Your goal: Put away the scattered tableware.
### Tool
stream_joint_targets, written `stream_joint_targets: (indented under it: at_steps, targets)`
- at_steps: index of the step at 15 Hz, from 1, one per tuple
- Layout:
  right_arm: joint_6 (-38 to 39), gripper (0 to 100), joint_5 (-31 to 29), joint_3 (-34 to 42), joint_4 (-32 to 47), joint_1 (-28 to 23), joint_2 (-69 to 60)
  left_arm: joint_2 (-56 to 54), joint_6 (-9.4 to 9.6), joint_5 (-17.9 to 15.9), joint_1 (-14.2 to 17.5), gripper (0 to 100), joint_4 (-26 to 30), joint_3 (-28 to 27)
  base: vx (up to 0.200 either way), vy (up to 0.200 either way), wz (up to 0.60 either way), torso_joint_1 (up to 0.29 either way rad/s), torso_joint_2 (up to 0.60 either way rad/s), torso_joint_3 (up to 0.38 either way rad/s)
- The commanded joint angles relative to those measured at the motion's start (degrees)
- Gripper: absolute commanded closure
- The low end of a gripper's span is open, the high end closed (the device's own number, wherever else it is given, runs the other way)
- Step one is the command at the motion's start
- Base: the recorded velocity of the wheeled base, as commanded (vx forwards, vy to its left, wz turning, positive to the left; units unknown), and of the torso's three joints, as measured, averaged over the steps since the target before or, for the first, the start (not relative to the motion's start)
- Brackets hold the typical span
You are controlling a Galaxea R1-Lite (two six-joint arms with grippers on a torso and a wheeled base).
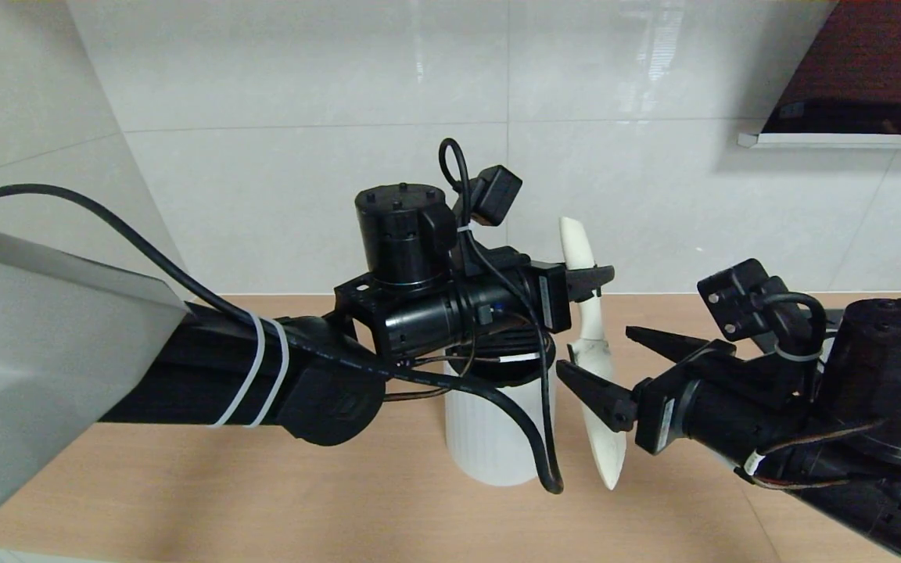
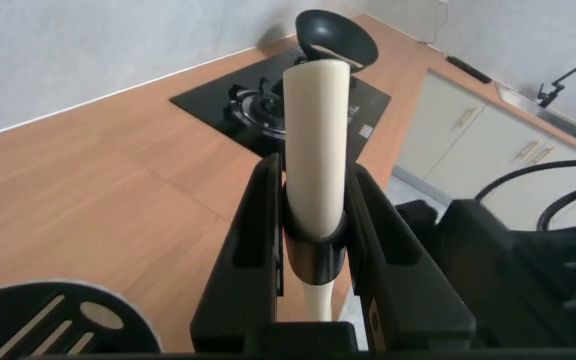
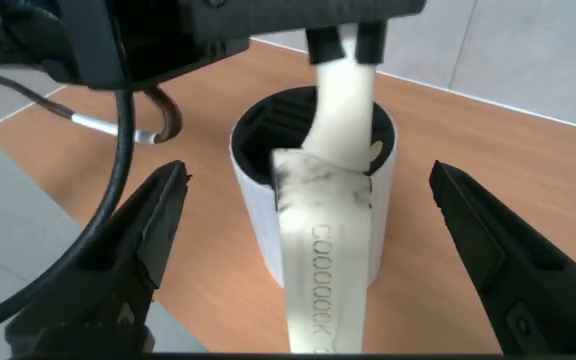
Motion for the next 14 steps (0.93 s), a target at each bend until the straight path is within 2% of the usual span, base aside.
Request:
stream_joint_targets:
  at_steps: [1, 2, 3, 4, 5, 6, 7, 8, 9, 10, 11, 12, 13, 14]
  targets:
    - [0.0, 0, 0.0, -0.1, 0.0, -0.6, -2.0, -2.2, 1.9, 0.5, 0.3, 100, -0.1, 0.2, 0.0, 0.0, 0.0, 0.0, 0.0, 0.0]
    - [-0.1, 0, 0.0, -0.4, 0.1, -2.7, -3.4, -3.8, 3.92, 1.2, 1.7, 100, -0.1, 0.5, 0.0, 0.0, 0.0, 0.0, 0.0, 0.0]
    - [0.0, 0, 0.0, -0.7, 0.1, -4.0, -3.7, -4.7, 4.36, 1.6, 2.3, 100, -0.1, 0.7, 0.0, 0.0, 0.0, 0.0, 0.0, 0.0]
    - [0.0, 0, 0.1, -1.8, 0.1, -7.9, -4.9, -8.5, 4.63, 2.1, 4.3, 100, 0.0, 1.3, 0.0, 0.0, 0.0, 0.0, 0.0, 0.0]
    - [-0.1, 0, 0.2, -1.9, 0.2, -9.6, -5.7, -11.4, 4.98, 2.1, 6.0, 100, 0.0, 2.1, 0.0, 0.0, 0.0, 0.0, 0.0, 0.0]
    - [-0.1, 0, 0.3, -1.9, 0.2, -10.0, -5.7, -12.4, 4.98, 2.1, 6.4, 100, 0.0, 2.3, 0.0, 0.0, 0.0, 0.0, 0.0, 0.0]
    - [-0.1, 0, 0.3, -1.9, 0.2, -10.6, -5.9, -15.8, 5.42, 2.2, 9.2, 100, 0.3, 2.6, 0.0, 0.0, 0.0, 0.0, 0.0, 0.0]
    - [-0.1, 0, 0.2, -1.8, 0.2, -10.7, -5.9, -16.3, 5.42, 2.2, 10.2, 100, 0.4, 2.6, 0.0, 0.0, 0.0, 0.0, 0.0, 0.0]
    - [-0.1, 0, 0.1, -1.7, 0.3, -10.7, -5.7, -16.7, 5.5, 2.3, 13.5, 100, 0.4, 2.5, 0.0, 0.0, 0.0, 0.0, 0.0, 0.0]
    - [-0.1, 0, 0.1, -1.7, 0.3, -10.7, -5.7, -16.6, 6.38, 3.0, 15.5, 100, 0.4, 2.5, 0.0, 0.0, 0.0, 0.0, 0.0, 0.0]
    - [-0.1, 0, 0.1, -1.6, 0.3, -10.7, -5.6, -16.1, 8.23, 3.9, 16.3, 100, 0.4, 2.5, 0.0, 0.0, 0.0, 0.0, 0.0, 0.0]
    - [-0.1, 0, 0.1, -1.6, 0.3, -10.7, -5.6, -16.1, 8.23, 3.9, 16.3, 100, 0.4, 2.5, 0.0, 0.0, 0.0, 0.0, 0.0, 0.0]
    - [-0.1, 0, 0.1, -1.5, 0.3, -10.7, -5.3, -14.5, 14.12, 6.7, 16.3, 100, 0.0, 2.8, 0.0, 0.0, 0.0, 0.0, 0.0, 0.0]
    - [-0.1, 0, 0.1, -1.5, 0.3, -10.7, -5.4, -13.1, 15.79, 7.9, 15.4, 100, -0.1, 2.8, 0.0, 0.0, 0.0, 0.0, 0.0, 0.0]
